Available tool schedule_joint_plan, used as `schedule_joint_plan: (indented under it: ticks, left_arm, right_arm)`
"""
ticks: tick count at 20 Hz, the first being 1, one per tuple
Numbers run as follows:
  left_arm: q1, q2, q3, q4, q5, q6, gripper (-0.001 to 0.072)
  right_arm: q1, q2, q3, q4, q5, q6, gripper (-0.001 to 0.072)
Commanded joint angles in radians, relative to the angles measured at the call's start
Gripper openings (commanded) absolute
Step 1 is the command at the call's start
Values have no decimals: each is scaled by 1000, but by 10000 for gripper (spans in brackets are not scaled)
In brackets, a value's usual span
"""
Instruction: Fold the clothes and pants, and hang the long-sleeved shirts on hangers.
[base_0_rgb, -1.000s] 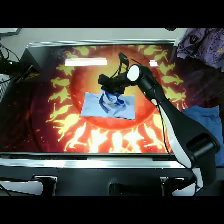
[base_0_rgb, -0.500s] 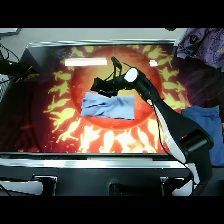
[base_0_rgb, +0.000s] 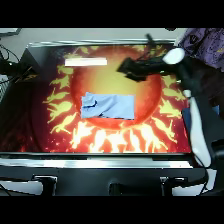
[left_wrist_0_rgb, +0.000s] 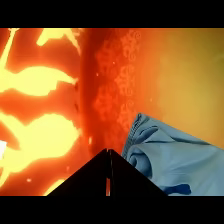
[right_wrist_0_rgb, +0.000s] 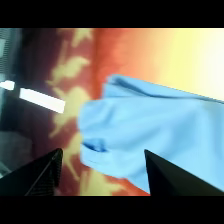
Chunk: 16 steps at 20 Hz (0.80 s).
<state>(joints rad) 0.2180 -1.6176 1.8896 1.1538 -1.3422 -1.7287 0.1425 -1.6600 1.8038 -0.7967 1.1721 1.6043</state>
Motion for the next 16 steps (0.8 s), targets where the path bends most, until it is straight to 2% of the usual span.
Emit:
schedule_joint_plan:
  ticks: [1,5,8,14,16]
  left_arm:
    - [6,0,0,3,1,0,17]
    - [11,-1,0,3,19,0,18]
    - [11,-1,0,3,26,0,18]
    - [11,-9,0,3,26,0,18]
    - [9,-14,0,3,26,0,18]
  right_arm:
    - [-204,16,-62,-73,212,-56,595]
    - [-271,-1,-309,-39,159,-159,618]
    - [-253,-58,-447,83,77,-240,614]
    - [-176,-160,-481,172,-60,-288,611]
    - [-145,-184,-481,179,-86,-288,584]
